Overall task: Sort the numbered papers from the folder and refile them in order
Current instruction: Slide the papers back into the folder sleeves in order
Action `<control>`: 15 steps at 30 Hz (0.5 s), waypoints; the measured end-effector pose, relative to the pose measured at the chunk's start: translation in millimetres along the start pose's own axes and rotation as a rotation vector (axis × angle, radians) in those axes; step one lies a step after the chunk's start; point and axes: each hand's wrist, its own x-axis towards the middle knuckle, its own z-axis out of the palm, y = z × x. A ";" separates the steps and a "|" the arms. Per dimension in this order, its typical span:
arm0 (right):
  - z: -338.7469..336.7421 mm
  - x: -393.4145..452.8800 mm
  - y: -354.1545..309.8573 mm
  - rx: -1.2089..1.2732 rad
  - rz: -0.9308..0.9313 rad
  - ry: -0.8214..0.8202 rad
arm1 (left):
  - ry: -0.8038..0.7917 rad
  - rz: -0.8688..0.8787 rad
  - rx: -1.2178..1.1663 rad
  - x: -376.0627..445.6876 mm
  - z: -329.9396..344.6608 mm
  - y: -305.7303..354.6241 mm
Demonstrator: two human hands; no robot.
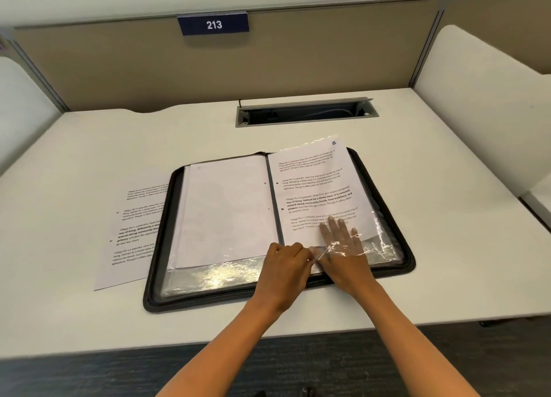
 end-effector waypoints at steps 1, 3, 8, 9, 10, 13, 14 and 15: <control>0.9 0.1 0.5 0.011 -0.001 0.014 | 0.001 0.000 0.000 0.0 -0.5 0.0; 2.5 -4.2 0.3 0.041 -0.023 0.082 | 0.000 0.003 0.006 0.2 0.5 -0.4; -14.0 -47.5 -4.1 0.245 -0.007 0.372 | -0.006 0.002 -0.001 1.6 5.5 -2.4; -17.6 -59.9 -1.5 0.285 0.010 0.453 | -0.005 0.001 -0.005 1.7 6.2 -2.4; -22.4 -71.3 1.1 0.334 0.051 0.531 | -0.003 0.001 -0.010 2.0 7.0 -3.0; -37.1 -86.8 13.9 0.525 0.298 0.656 | 0.001 0.005 -0.021 3.1 9.1 -2.8; -41.4 -85.3 18.6 0.580 0.396 0.663 | 0.002 0.003 -0.025 3.5 10.1 -2.3; -44.9 -80.3 24.4 0.616 0.481 0.652 | 0.002 -0.002 -0.031 4.0 11.2 -2.0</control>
